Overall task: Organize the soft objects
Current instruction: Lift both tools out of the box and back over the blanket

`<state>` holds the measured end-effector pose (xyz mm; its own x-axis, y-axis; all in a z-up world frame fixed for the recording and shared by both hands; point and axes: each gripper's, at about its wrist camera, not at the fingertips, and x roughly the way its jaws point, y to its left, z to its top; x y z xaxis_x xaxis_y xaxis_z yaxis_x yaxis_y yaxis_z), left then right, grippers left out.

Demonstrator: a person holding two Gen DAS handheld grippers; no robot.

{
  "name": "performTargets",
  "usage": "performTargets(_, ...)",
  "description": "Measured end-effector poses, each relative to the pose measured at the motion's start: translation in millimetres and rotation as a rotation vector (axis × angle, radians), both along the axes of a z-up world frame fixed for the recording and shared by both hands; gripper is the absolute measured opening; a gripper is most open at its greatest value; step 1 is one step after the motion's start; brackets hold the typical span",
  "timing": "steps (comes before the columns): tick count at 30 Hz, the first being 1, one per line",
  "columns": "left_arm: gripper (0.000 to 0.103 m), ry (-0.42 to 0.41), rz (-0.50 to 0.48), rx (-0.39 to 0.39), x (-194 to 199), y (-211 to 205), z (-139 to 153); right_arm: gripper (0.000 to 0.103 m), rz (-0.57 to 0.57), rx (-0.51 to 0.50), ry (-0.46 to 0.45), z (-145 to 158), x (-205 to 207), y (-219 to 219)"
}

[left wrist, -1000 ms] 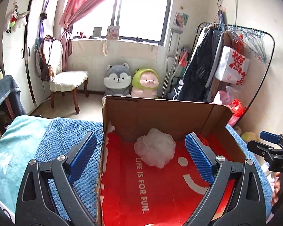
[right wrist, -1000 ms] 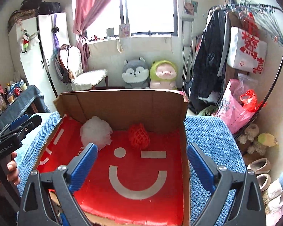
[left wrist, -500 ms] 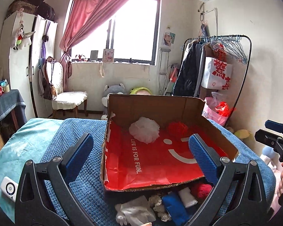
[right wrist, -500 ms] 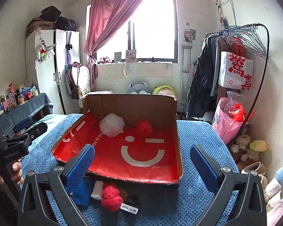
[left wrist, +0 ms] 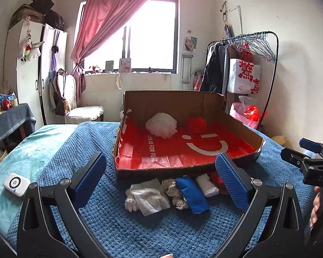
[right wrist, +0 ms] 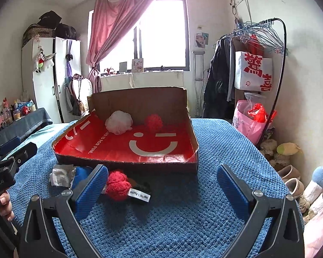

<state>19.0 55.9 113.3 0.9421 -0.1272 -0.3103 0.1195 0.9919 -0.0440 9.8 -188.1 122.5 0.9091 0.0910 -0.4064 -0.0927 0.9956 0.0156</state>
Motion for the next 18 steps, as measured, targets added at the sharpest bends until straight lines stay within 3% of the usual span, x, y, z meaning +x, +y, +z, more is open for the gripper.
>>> performTargets(11, 0.103, 0.052, -0.010, -0.001, -18.5, -21.7, -44.9, 0.103, -0.005, -0.019, 0.020, -42.4, -20.3, 12.4)
performTargets(18, 0.103, 0.113, -0.008, 0.001, -18.8, -28.3, -69.0, 0.103, -0.012, 0.002, 0.101, -69.3, -16.6, 15.0)
